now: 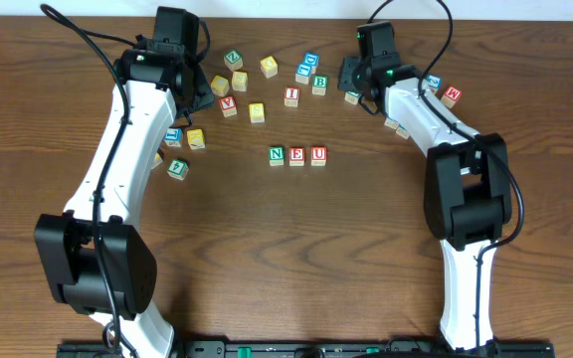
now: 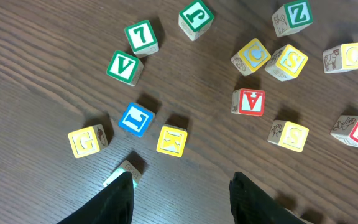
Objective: Spell out NEURIPS
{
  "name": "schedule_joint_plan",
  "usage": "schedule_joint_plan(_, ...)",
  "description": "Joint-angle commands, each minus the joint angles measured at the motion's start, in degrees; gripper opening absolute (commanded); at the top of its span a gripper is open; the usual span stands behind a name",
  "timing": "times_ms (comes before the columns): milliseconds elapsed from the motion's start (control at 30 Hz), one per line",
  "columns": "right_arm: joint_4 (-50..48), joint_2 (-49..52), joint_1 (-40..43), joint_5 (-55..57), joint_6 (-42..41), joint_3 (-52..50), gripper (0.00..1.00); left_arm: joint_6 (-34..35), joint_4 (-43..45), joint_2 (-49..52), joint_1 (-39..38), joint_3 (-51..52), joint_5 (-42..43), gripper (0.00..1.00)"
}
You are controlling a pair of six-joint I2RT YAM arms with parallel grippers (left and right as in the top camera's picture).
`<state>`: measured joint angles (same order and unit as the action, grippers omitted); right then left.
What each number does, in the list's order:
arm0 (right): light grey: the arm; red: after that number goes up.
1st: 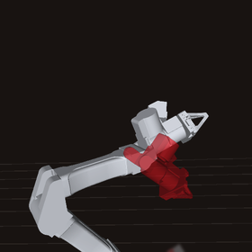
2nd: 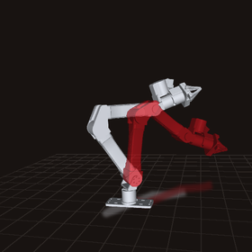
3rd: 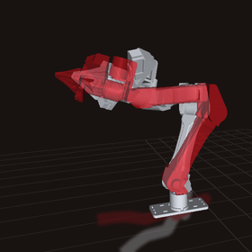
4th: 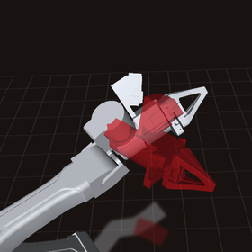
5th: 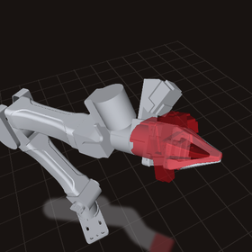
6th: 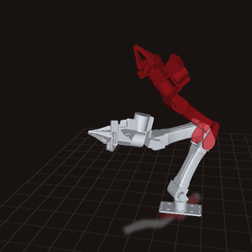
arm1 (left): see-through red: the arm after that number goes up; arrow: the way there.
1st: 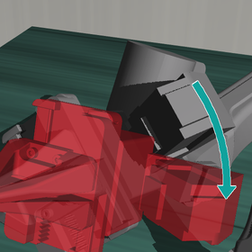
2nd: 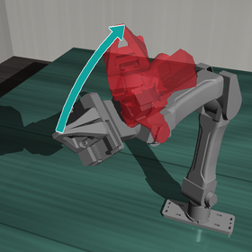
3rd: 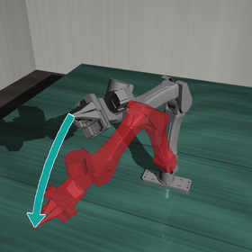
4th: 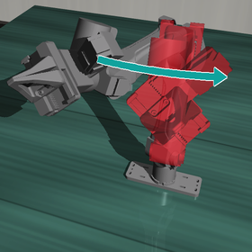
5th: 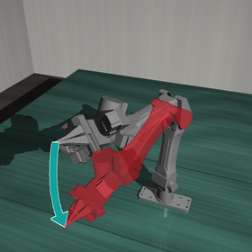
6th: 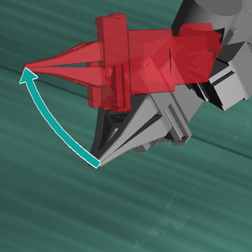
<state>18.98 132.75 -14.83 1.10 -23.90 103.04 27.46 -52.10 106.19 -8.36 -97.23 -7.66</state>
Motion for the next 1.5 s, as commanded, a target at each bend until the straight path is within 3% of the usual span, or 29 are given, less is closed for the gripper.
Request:
schedule_joint_plan(0, -0.9, 2.1, 0.5, -0.4, 0.8, 0.2, 0.26, 0.7, -0.2, 0.6, 0.1, -0.5, -0.3, 0.49)
schedule_joint_plan(500, 3.1, 2.3, -0.5, -3.7, 0.9, 0.2, 0.27, 0.7, -0.4, 0.6, 0.1, -0.5, -0.3, 0.49)
schedule_joint_plan(667, 5.1, 2.1, -0.5, -9.3, 5.5, 0.5, 0.25, 0.7, -0.6, 0.6, 0.1, -0.5, -0.3, 0.49)
schedule_joint_plan(1000, 15.3, -0.8, -0.5, -9.2, 13.6, 1.2, 0.27, 0.7, -0.6, 0.6, 0.1, -0.5, -0.3, 0.49)
schedule_joint_plan(1467, 27.2, -7.0, -0.5, -10.6, 19.5, 6.3, 0.4, 0.7, -0.6, 0.6, 0.1, -0.5, -0.4, 0.49)
